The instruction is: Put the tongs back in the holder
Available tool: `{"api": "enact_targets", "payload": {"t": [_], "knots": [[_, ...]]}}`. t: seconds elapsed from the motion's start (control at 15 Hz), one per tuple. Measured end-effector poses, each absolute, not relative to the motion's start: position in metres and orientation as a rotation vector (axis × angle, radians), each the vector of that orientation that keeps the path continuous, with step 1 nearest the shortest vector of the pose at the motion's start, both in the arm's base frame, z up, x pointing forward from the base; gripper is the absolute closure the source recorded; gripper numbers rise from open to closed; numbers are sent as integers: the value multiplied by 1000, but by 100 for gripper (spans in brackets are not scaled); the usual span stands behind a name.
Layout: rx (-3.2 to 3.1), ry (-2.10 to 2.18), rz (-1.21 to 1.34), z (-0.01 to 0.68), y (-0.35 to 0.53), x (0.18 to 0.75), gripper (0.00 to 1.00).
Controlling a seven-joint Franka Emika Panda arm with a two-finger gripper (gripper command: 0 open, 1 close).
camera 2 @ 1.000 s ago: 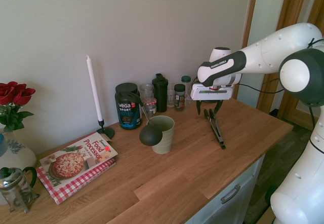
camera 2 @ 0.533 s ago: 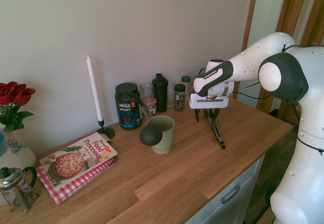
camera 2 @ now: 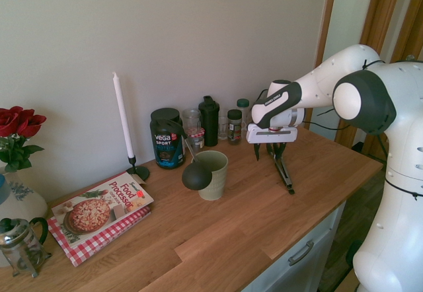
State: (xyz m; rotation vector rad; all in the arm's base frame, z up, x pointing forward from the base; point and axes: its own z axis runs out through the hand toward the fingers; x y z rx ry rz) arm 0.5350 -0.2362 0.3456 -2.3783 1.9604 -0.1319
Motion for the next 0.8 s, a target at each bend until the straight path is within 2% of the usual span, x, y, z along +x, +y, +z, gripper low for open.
{"api": "enact_targets", "payload": {"t": [0.8], "knots": [[-2391, 1953, -135, 337, -244, 529, 100]]}}
